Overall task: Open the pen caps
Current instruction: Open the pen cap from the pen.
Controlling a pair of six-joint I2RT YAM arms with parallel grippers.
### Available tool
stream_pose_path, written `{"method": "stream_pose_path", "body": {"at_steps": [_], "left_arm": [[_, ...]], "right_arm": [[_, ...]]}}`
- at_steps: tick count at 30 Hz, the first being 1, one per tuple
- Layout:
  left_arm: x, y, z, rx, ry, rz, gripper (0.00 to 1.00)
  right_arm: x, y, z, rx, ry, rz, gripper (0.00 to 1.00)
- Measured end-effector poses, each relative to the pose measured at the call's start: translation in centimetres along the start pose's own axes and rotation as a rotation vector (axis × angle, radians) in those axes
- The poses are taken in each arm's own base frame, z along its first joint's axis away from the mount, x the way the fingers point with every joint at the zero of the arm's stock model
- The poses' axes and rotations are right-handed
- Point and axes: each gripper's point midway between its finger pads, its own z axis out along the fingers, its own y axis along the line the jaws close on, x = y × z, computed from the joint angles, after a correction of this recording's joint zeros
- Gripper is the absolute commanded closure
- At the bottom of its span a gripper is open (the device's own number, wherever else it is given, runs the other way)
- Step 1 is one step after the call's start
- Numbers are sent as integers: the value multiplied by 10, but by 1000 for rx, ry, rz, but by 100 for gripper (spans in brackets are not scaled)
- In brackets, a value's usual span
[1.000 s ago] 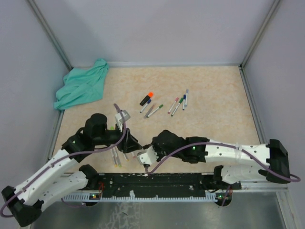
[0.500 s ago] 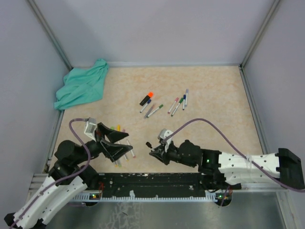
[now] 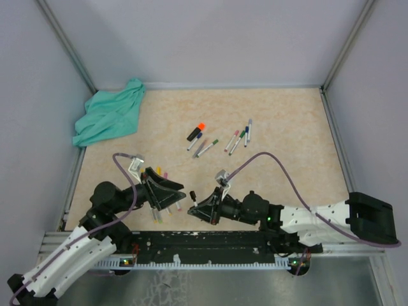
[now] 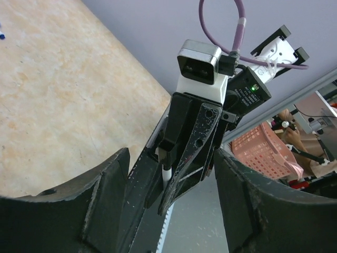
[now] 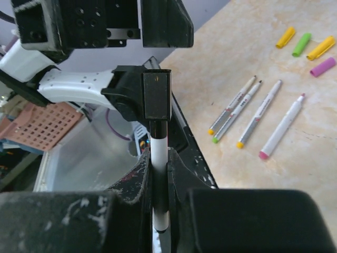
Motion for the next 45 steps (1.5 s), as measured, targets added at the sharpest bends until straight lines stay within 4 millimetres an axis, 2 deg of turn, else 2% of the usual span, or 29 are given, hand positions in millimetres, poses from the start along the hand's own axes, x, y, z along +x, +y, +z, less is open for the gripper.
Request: {"method": "stream_pose_path", "body": {"at_steps": [5, 11, 19, 25, 26, 28, 33, 39, 45], "left_arm": [[2, -3, 3, 22, 16, -10, 42], [5, -7, 5, 57, 29, -22, 48], [18, -1, 7, 69, 77, -49, 62], [19, -4, 9, 93, 84, -51, 72], [19, -5, 9, 97, 83, -49, 78], [18, -6, 9, 104, 82, -47, 99], [15, -9, 10, 124, 70, -36, 100], [3, -7, 15, 88, 19, -23, 100], [-18, -9, 38, 31, 41, -4, 100]], "right_arm": [[1, 8, 8, -39, -3, 51, 100], [-2, 17, 18, -73, -10, 72, 100], [-4, 22, 20, -97, -19, 85, 100], [-3, 24, 21, -109, -18, 93, 100], [-3, 24, 21, -112, -18, 94, 100], [-3, 26, 22, -123, -22, 100, 100], [-6, 30, 24, -146, -41, 120, 100], [-13, 32, 24, -174, -86, 155, 100], [-40, 29, 22, -187, -239, 215, 100]]}}
